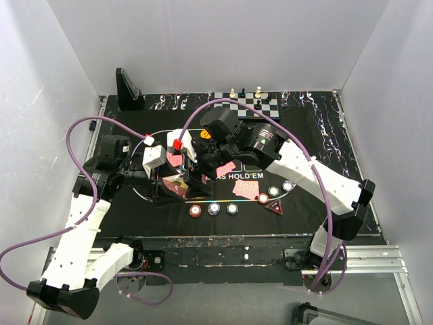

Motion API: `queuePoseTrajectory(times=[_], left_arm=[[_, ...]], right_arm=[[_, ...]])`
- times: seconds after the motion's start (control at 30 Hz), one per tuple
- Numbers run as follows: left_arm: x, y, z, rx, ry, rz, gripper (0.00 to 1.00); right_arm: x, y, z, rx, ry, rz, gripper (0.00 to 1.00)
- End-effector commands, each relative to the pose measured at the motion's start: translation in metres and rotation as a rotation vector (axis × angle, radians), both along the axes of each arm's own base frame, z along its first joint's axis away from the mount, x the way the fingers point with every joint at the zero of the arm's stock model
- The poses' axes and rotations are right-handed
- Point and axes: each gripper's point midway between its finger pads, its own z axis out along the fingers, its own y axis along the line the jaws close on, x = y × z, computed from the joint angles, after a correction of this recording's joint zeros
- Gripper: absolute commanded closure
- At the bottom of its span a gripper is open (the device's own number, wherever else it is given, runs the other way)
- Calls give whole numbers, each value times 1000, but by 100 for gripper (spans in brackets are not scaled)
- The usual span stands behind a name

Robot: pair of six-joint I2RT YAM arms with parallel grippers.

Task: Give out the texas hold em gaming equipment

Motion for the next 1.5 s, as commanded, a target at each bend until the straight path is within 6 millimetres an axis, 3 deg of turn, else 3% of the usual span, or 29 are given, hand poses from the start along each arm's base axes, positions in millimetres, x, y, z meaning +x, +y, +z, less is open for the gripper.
queuePoseTrajectory(times=[0.0,0.3,0.47,0.6,0.7,0.8,0.97,1.2,1.47], left_arm=[[-9,-2,21,-55,-66,-44,94],[-7,-3,22,-59,-66,-45,94],[-6,-3,22,-56,-62,-42,94],[-6,-3,23,-55,-61,-39,92],[-6,-3,24,-53,-61,-36,87],[-5,-2,25,-48,-63,-32,77],[-3,-2,27,-41,-79,-15,60],[-2,0,28,-28,-88,10,2],[2,6,59,-61,-82,111,2]], right_arm=[[3,0,4,7,-51,8,3],[-10,-4,-5,-22,-24,43,2],[-11,-3,2,9,-32,49,3],[-12,-1,5,29,-36,50,12],[-12,1,4,31,-27,42,26],[-13,2,2,25,-7,35,47],[-12,-1,6,50,-2,0,68],[-10,-9,6,113,-26,-58,72],[-2,-17,-26,40,-33,-117,72]])
